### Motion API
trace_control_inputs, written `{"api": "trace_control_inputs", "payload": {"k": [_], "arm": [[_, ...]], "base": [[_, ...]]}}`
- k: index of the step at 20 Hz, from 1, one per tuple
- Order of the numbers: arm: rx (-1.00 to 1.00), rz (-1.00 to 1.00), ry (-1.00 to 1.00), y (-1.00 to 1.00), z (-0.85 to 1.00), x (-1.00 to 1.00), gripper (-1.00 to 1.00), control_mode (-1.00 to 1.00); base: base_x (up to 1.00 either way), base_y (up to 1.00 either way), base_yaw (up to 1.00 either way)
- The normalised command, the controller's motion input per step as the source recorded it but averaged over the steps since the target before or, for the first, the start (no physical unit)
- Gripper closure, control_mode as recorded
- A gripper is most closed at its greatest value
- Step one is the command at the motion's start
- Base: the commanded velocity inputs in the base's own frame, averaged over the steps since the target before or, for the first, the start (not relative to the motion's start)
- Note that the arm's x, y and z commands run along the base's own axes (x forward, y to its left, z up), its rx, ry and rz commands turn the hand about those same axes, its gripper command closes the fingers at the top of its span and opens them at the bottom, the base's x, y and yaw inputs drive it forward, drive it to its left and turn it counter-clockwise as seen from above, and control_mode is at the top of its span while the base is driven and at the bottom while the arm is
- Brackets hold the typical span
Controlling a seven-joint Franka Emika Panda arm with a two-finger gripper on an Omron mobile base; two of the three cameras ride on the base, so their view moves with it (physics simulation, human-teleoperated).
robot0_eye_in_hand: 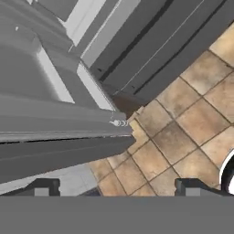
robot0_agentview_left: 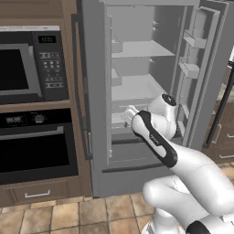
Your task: Place one of the steaks on the plate and the other in the bowl. Then place the bowl in the fridge.
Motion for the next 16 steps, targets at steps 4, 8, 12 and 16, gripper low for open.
{"api": "trace_control_inputs", "payload": {"k": [4,8,12,16], "arm": [[-0.56,0.77,0.0,-0.19,0.32,-0.15,-1.0,-1.0],[-0.79,0.57,0.04,-0.28,0.11,-0.65,-1.0,-1.0],[-0.77,0.47,0.03,-0.53,0.02,-0.86,-1.0,-1.0],[-0.11,0.27,0.06,-0.6,-0.24,-0.25,-1.0,-1.0]], "base": [[0.0,0.0,0.0],[0.0,0.0,0.0],[0.0,0.0,0.0],[0.0,0.0,0.0]]}}
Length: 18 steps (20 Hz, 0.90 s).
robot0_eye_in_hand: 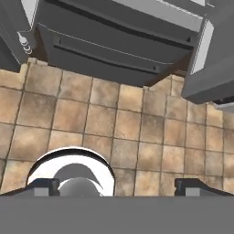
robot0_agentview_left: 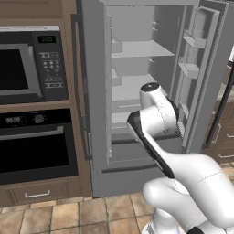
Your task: Place one of the steaks on the plate and the other in the bowl. Then place the bowl in the fridge.
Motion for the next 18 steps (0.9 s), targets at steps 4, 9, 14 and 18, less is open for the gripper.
{"api": "trace_control_inputs", "payload": {"k": [4,9,14,18], "arm": [[0.5,-0.07,0.0,-0.42,0.14,0.0,-1.0,-1.0],[0.19,-0.29,0.08,-0.25,0.16,-0.05,-1.0,-1.0],[-0.02,-0.05,0.0,-0.05,0.0,-0.35,-1.0,-1.0],[0.0,0.03,0.01,0.29,-0.21,-0.2,-1.0,-1.0]], "base": [[0.0,0.0,0.0],[0.0,0.0,0.0],[0.0,0.0,0.0],[0.0,0.0,0.0]]}}
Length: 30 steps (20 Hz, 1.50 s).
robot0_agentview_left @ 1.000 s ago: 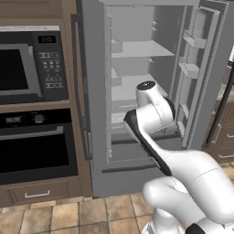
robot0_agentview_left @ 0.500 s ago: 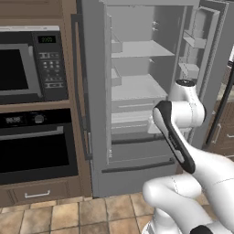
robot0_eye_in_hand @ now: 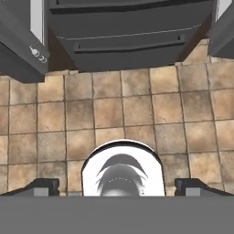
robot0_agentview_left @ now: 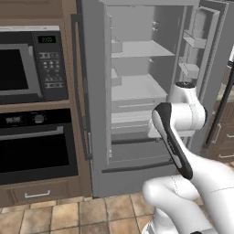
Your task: Place one of the steaks on the plate and the other in the bowl. Then place the bowl in the fridge.
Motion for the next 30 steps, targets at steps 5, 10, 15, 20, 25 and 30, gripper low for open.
{"api": "trace_control_inputs", "payload": {"k": [5,10,15,20,25,30], "arm": [[0.0,0.03,0.03,0.09,-0.06,-0.11,-1.0,1.0],[0.0,0.0,0.0,0.0,0.0,0.0,-1.0,1.0],[0.0,0.0,0.0,0.0,0.0,0.0,-1.0,1.0],[0.0,0.0,0.0,0.0,0.0,0.0,-1.0,1.0],[0.0,0.0,0.0,0.0,0.0,0.0,-1.0,1.0],[0.0,0.0,0.0,0.0,0.0,0.0,-1.0,1.0]], "base": [[-0.75,0.34,0.08],[-0.62,0.79,0.61],[-0.29,0.39,0.99],[-0.13,0.0,1.0],[-0.27,-0.01,1.0],[-0.48,0.69,0.69]]}}
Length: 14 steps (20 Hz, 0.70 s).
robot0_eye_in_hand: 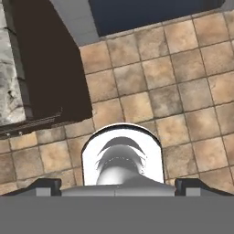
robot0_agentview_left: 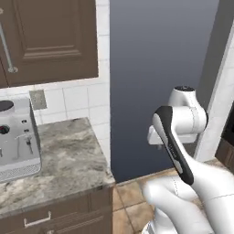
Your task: Place one of the steaks on the plate and the other in the bowl. Then place the bowl in the fridge.
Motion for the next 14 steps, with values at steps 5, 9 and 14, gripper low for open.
{"api": "trace_control_inputs", "payload": {"k": [5,9,14], "arm": [[0.0,0.0,0.0,0.0,0.0,0.0,-1.0,1.0],[0.0,0.0,0.0,0.0,0.0,0.0,-1.0,1.0],[0.0,0.0,0.0,0.0,0.0,0.0,-1.0,1.0]], "base": [[-0.56,0.88,0.3],[0.0,1.0,0.0],[0.0,1.0,0.0]]}}
